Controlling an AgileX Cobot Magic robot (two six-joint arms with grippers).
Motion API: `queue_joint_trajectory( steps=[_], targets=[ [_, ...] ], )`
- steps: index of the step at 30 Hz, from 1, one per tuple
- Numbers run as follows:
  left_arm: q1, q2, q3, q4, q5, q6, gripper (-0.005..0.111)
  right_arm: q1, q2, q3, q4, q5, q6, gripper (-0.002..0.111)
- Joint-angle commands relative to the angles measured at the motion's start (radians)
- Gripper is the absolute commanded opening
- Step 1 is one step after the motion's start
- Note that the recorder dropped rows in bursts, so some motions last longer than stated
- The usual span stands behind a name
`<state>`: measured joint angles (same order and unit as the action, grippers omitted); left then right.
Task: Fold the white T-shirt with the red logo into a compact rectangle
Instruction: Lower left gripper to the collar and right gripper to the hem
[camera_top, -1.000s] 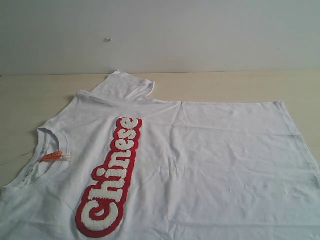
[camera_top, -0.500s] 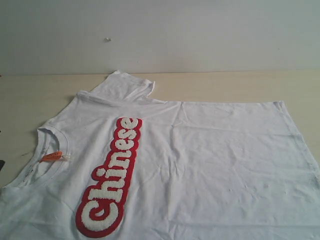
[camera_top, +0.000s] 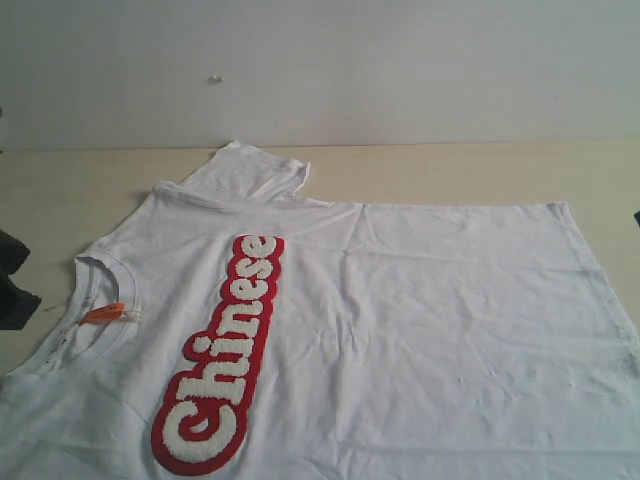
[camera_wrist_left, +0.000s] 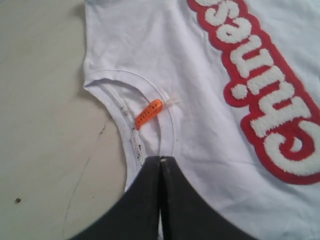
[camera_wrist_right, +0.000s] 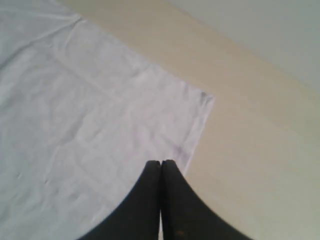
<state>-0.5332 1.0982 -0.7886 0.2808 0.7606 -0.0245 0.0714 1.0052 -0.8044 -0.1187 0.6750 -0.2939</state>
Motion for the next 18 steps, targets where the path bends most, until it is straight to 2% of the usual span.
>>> queue_joint_trajectory(
  steps=[1,5,8,12,15,18],
  targets=[
    [0.004,0.084,-0.038,-0.034,0.065,0.128,0.000,0.004,0.090,-0.040,0.176,0.134,-0.261,0.000],
    [0.004,0.162,-0.040,-0.034,0.129,0.342,0.000,0.004,0.166,-0.041,0.250,0.170,-0.434,0.000],
    [0.004,0.210,-0.040,-0.049,0.134,0.438,0.000,0.004,0.228,-0.041,0.254,0.198,-0.549,0.000],
    [0.004,0.257,-0.040,-0.158,0.131,0.667,0.000,0.004,0.306,-0.041,0.252,0.282,-0.746,0.000],
    [0.004,0.286,-0.040,-0.263,0.137,0.839,0.000,0.004,0.359,-0.041,0.248,0.295,-0.782,0.000],
    [0.004,0.311,-0.040,-0.321,0.141,0.906,0.000,0.004,0.404,-0.041,0.248,0.295,-0.782,0.000]
  ],
)
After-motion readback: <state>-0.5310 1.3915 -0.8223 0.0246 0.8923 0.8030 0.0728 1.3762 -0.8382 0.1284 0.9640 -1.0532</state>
